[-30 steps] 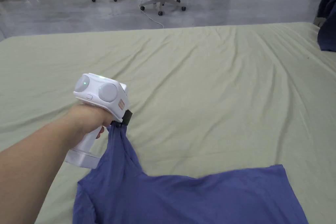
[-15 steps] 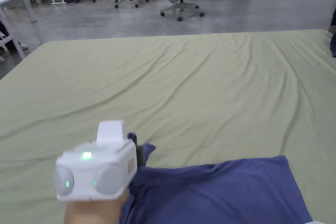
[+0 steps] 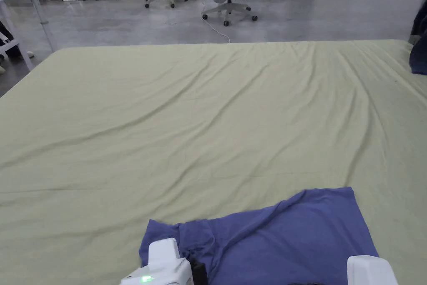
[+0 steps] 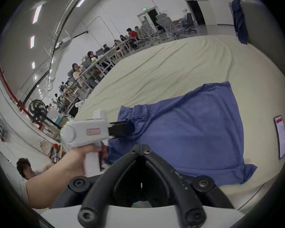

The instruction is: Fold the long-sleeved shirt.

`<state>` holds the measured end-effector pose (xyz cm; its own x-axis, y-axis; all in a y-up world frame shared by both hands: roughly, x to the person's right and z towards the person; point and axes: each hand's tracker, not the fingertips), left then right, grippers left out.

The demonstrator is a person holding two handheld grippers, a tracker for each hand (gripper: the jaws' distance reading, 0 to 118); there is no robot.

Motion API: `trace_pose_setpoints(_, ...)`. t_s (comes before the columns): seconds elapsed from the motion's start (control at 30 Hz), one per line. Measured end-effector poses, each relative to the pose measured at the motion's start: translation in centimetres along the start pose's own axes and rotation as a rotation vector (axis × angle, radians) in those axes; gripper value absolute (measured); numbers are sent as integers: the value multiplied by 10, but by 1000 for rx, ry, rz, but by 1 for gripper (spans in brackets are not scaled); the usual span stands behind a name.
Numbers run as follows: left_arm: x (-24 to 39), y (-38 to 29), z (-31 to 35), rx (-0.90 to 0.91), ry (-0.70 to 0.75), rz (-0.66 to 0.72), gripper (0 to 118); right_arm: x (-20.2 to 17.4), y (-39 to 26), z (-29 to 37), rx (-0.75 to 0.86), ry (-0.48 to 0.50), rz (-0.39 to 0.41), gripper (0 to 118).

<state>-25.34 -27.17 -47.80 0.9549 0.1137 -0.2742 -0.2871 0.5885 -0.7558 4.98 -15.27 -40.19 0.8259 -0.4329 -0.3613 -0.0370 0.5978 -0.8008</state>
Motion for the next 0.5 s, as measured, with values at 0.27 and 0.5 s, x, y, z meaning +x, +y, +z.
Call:
trace_pose_setpoints(0.27, -49, -5, 113, 238, -47, 182, 117, 14, -4, 9, -1, -22, -23, 2)
trace_pose_setpoints(0.5, -73, -15, 99, 46, -256, 220, 3, 24, -7, -9, -12, -34, -95, 2)
